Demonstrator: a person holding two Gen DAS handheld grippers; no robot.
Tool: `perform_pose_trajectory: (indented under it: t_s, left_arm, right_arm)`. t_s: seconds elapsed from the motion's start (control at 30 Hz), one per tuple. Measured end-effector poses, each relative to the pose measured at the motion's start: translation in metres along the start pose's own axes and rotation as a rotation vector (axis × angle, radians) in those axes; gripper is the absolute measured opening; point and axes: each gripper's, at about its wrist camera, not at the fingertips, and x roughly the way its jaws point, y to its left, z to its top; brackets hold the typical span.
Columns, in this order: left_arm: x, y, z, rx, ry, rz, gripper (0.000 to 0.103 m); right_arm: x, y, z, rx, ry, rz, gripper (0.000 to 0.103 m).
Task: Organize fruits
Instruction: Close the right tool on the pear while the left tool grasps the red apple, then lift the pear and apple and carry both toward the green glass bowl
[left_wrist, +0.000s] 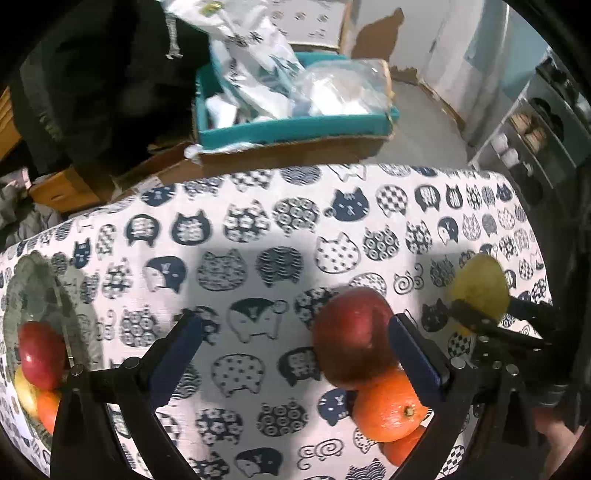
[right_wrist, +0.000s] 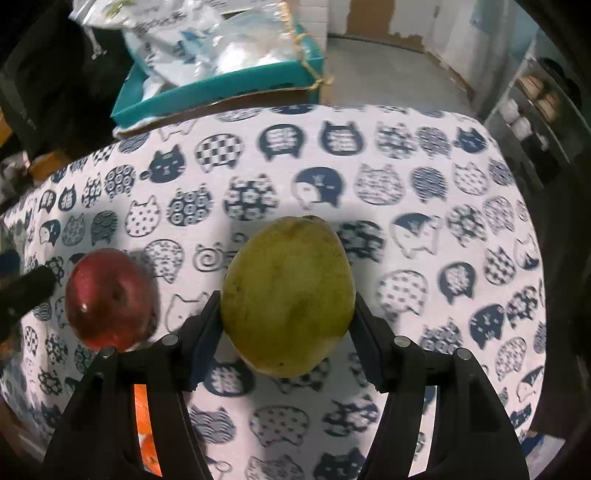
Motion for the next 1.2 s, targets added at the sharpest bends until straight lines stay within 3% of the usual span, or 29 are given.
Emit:
perform_pose_trajectory:
  t_s: [0.47,0.5,0.67,0.93,1.2]
  left_arm:
    - [0.036,-0.031,-0.008,0.048,0.066,-0.01,0.101]
    - [0.037,-0.033,-0.009,0.051,0.068,-0.011,0.099]
    - [0.044,-0.035,-0.011,0.042,0.094,-0.068,0.071]
    - [0.038,-0.037,-0.014,0.056,0.055,-0.056,0.07]
    - [0.005,-0.032,-0.011,0.075,-0.029,-0.038,0.07]
  right_arm:
    - [-0.008,-0.027,-0.024,0.046,0.0,-0.005,0.065]
    - [-0.008,-0.028,-0.024,0.048,0.001,-0.002,0.065]
    - [-0.008,-0.028,-0.024,0.052,-0.002,0.005,0.065]
    - [-0.01,-0.021,-0.024,0.031,-0.017,-0.006,0.065]
    - [-0.023,-0.014,-0.023,0.011,-0.056,-0.018,0.065]
